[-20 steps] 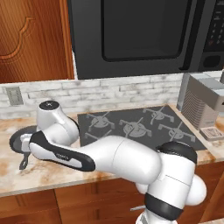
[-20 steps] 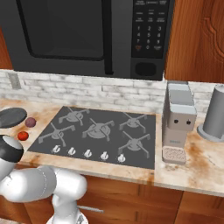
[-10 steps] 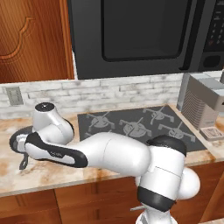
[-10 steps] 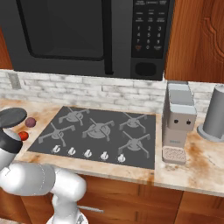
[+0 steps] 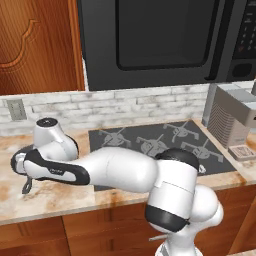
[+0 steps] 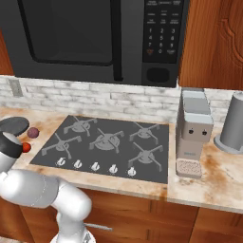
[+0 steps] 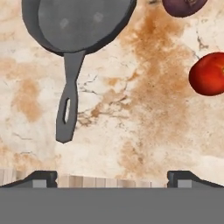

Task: Place the pan on the front left burner on the stove. Then place the tomato and the onion in the pan and turn on the front left burner.

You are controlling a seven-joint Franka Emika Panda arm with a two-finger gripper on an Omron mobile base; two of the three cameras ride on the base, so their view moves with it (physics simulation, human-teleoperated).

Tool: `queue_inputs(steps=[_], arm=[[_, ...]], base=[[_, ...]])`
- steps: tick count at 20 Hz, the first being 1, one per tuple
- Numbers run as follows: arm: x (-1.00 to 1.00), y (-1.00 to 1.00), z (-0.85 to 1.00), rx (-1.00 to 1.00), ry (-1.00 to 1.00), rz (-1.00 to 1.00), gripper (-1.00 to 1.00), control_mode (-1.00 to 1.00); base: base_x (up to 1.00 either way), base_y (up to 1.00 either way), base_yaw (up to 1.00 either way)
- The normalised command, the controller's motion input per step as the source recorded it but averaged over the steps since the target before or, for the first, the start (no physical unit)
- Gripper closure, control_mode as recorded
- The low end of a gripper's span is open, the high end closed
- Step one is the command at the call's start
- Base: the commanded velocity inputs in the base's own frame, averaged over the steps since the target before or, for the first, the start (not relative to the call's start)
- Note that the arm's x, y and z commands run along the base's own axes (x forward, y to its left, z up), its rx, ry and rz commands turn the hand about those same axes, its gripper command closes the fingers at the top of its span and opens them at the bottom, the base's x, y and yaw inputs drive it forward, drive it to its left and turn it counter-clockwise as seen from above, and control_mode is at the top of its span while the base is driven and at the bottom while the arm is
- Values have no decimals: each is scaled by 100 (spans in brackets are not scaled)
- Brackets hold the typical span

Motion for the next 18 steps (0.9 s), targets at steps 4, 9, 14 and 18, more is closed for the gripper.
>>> queue_inputs(steps=[4,9,14,18], arm=[[12,24,-16,-4,6,0,-100,-100],[5,21,-15,-5,6,0,-100,-100],[8,14,-11,-3,6,0,-100,-100],[9,2,-14,-2,6,0,-100,-100]], base=[[0,0,0],[0,0,0],[0,0,0],[0,0,0]])
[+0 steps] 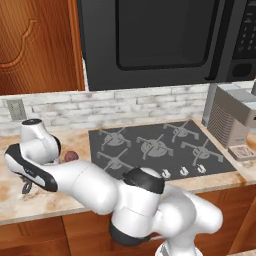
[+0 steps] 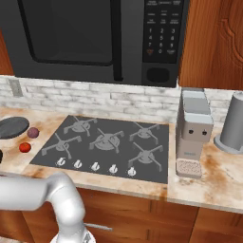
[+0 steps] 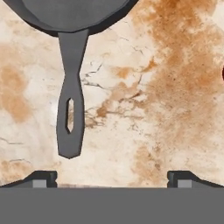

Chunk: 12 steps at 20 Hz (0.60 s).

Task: Place the pan on the front left burner on the stove. Then place the tomato and the onion in the pan and turn on the front left burner.

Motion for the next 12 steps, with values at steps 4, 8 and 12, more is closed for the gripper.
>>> queue_inputs(steps=[4,8,12], arm=[[7,0,-22,-2,4,0,-100,-100],[8,4,-24,-3,1,0,-100,-100],[11,12,-19,-2,-1,0,-100,-100]], base=[[0,0,0],[0,0,0],[0,0,0]])
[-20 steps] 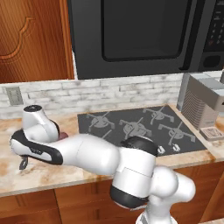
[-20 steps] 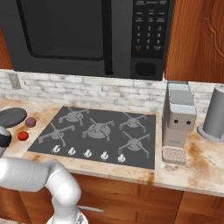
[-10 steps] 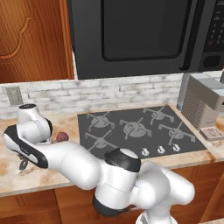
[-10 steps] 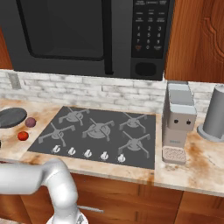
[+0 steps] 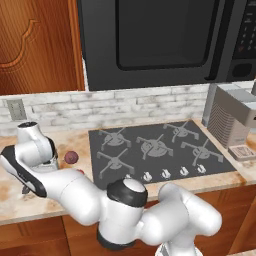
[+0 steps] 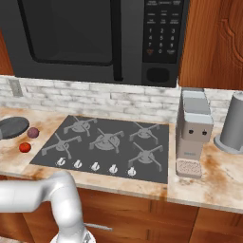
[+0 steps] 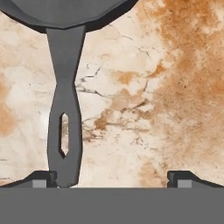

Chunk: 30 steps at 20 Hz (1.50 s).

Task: Place the pan on the front left burner on the stove. Then place the tomato and the onion in the pan and turn on the front left burner.

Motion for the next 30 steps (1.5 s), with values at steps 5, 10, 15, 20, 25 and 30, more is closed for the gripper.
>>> queue_inputs(steps=[5,10,15,20,25,30], arm=[[14,6,-12,0,-6,2,-100,-100],[13,3,-10,0,-4,2,-100,-100],[14,6,-15,0,0,1,-100,-100],[11,5,-11,0,-1,0,-100,-100],[12,13,-8,0,-5,0,-100,-100],[13,14,-9,0,-2,0,-100,-100]], base=[[0,0,0],[0,0,0],[0,0,0],[0,0,0],[0,0,0],[0,0,0]])
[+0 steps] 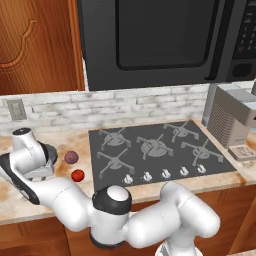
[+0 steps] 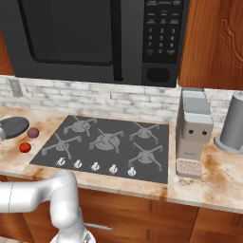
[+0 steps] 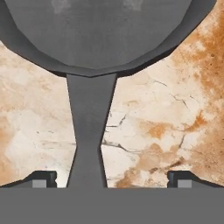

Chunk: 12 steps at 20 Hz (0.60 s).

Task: Place the pan on the front left burner on the stove. Then place the tomato and the onion in the pan and turn on the front left burner.

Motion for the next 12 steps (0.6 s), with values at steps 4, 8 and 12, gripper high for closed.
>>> queue_inputs(steps=[4,8,12], arm=[[11,3,-12,0,0,0,-100,-100],[13,1,-12,0,0,0,-100,-100],[14,6,-13,0,-2,0,-100,-100]], base=[[0,0,0],[0,0,0],[0,0,0]])
